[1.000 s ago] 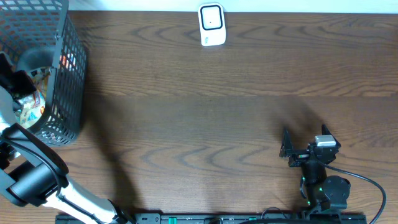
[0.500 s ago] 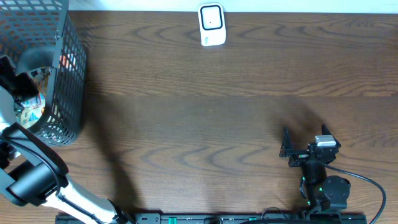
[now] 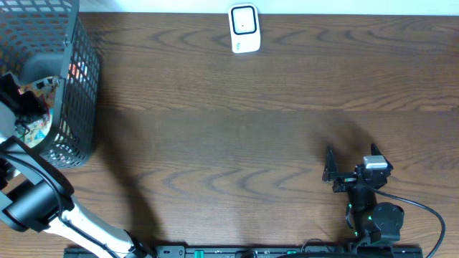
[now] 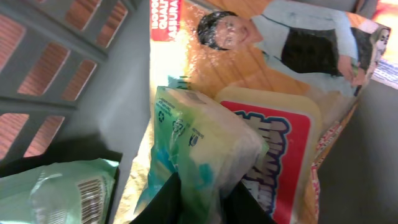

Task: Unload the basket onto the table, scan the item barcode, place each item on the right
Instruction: 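Grasp the green tissue pack inside the basket with the left gripper, then lift the tissue pack out and place it near the scanner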

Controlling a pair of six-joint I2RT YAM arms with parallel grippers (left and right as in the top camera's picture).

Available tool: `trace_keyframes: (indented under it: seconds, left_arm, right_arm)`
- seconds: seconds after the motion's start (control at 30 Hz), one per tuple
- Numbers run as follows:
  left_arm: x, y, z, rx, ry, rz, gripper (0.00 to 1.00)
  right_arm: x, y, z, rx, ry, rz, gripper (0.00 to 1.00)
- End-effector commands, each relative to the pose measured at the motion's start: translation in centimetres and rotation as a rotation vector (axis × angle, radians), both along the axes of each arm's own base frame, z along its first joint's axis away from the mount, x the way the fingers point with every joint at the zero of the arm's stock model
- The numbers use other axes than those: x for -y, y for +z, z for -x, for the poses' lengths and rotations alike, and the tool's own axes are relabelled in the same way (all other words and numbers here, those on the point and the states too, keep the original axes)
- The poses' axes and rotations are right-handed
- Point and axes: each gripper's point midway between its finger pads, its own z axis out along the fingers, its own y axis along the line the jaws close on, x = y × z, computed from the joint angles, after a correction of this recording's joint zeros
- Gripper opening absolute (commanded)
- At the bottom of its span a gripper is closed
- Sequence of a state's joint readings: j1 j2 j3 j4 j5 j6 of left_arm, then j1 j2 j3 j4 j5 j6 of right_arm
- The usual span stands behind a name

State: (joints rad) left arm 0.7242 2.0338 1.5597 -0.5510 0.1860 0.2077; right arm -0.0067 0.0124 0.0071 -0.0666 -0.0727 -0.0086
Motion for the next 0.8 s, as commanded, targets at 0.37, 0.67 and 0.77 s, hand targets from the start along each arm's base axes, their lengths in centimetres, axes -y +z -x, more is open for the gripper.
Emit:
trace_keyframes:
  seconds: [0.37,0.67,0.77]
  left_arm:
    - [0.1,2.2,0.1,0.051,0.0,0.0,0.07]
    - [0.4,17.7,-3.3,0.523,0.076,-0.064,0.07]
    - [1.6,24.6,-3.2,0.71,0.084,-0.083,0.07]
  right_arm:
    - [-0.1,0.0,0.0,0.0,0.004,0.0,0.99]
    - [-0.1,0.0,0.0,0.0,0.004,0.0,0.99]
    - [-0.1,0.0,0.0,0.0,0.004,0.0,0.99]
